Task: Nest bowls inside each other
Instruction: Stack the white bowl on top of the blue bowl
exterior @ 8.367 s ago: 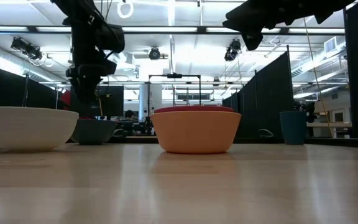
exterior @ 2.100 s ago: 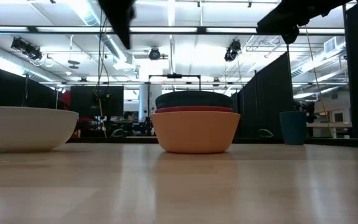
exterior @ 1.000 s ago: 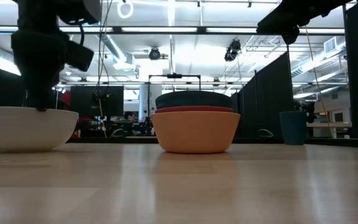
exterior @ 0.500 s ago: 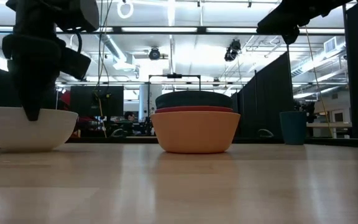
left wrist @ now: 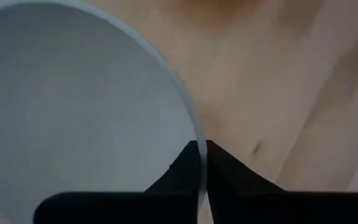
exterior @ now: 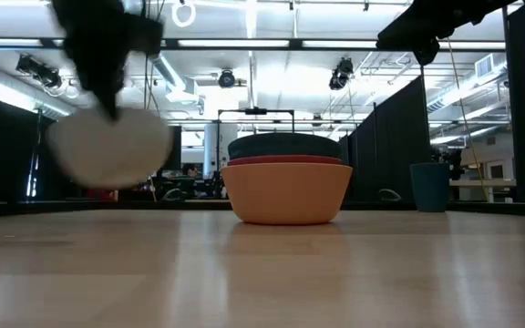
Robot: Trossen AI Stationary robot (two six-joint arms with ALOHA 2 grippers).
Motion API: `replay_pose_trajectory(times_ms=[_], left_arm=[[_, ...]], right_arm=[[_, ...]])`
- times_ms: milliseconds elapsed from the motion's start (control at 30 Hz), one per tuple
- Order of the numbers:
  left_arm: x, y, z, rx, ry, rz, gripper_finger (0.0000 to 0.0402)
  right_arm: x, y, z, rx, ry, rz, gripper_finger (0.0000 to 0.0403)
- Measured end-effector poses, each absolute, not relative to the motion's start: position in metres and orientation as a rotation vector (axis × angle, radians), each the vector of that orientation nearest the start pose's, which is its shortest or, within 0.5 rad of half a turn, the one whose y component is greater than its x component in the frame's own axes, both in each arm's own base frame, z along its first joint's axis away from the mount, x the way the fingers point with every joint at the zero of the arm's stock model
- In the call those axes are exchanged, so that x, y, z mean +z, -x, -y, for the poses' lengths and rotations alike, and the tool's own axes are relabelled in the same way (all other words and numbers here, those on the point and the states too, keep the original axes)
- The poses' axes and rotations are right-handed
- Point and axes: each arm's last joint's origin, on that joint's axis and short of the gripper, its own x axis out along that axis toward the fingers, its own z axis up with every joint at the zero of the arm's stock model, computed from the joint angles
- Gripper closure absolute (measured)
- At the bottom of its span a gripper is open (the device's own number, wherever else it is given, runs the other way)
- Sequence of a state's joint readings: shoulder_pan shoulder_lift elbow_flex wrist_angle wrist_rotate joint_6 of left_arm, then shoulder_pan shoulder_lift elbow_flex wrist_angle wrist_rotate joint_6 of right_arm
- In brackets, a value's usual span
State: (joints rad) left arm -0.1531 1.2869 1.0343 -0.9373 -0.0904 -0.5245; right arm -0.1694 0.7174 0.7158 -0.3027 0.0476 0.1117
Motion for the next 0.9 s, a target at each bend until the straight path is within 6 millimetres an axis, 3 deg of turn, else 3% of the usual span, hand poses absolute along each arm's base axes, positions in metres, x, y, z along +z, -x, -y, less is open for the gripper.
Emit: replay_pose_trajectory(times_ms=[367, 500, 633, 800, 900], left_arm=[[0.359, -0.269, 0.033, 0.168, -0.04, -0.859, 0.0402], [0.364, -0.296, 0.034, 0.117, -0.163, -0.886, 0.0402], [0.356, -0.321, 0.031, 0.09, -0.241, -1.02, 0.0402], [0.343, -0.345, 0.023, 0.069, -0.289, -1.193, 0.0402], [0.339, -0.352, 0.023, 0.037, -0.279, -1.199, 0.0402]], right_arm=[[0.308, -0.156, 0.028, -0.234, -0.137, -0.291, 0.0316], [0.308, -0.156, 0.028, -0.235, -0.145, -0.29, 0.0316], [0.308, -0.156, 0.028, -0.235, -0.147, -0.291, 0.0316], [0.308, -0.156, 0.028, -0.235, -0.148, -0.291, 0.0316], [0.308, -0.156, 0.028, -0.236, -0.148, -0.291, 0.0316]])
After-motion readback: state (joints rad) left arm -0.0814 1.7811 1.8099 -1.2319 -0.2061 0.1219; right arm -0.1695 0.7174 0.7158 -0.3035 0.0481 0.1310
